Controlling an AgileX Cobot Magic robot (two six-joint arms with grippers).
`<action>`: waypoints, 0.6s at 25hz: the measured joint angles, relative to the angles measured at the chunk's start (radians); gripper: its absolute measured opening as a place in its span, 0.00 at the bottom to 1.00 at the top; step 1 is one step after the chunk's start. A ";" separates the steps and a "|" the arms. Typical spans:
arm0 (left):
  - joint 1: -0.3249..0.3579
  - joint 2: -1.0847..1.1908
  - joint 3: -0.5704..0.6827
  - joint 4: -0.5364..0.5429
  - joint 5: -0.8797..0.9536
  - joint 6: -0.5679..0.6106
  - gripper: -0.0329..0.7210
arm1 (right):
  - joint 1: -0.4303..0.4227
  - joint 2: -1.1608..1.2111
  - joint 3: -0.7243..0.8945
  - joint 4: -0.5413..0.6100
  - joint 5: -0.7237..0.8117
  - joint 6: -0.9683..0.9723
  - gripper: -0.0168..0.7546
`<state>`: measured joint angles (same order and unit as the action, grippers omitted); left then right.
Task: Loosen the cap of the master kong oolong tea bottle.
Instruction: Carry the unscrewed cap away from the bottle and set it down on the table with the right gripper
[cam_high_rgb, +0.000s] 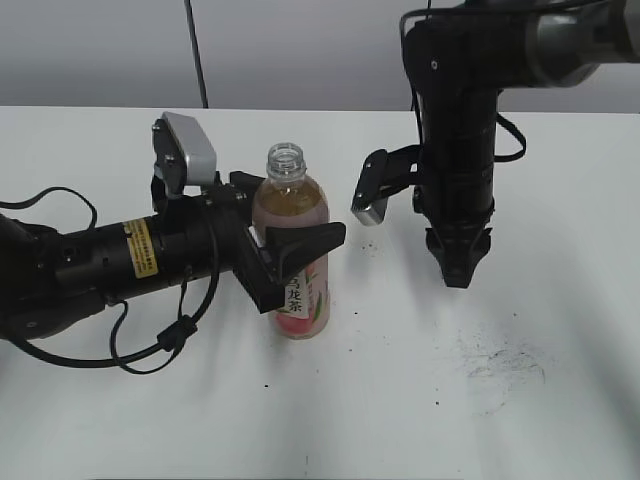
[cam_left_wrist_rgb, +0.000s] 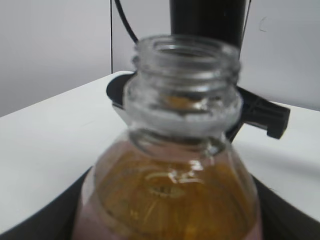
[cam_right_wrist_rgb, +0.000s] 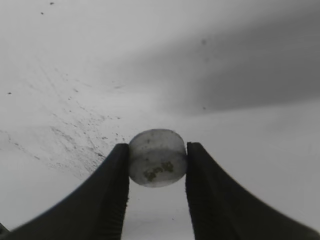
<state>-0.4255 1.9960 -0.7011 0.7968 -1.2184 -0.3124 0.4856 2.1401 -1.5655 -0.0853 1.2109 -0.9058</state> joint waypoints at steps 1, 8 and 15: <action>0.000 0.000 0.000 0.000 0.000 0.000 0.63 | -0.002 0.010 0.003 0.013 0.000 0.004 0.37; 0.000 0.000 0.000 0.000 0.000 0.000 0.63 | -0.005 0.056 0.005 0.070 0.000 0.063 0.38; 0.000 0.000 0.000 0.000 0.000 0.000 0.63 | -0.005 0.091 0.006 0.071 0.001 0.103 0.43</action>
<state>-0.4255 1.9960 -0.7011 0.7968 -1.2184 -0.3124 0.4805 2.2311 -1.5597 -0.0141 1.2116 -0.8030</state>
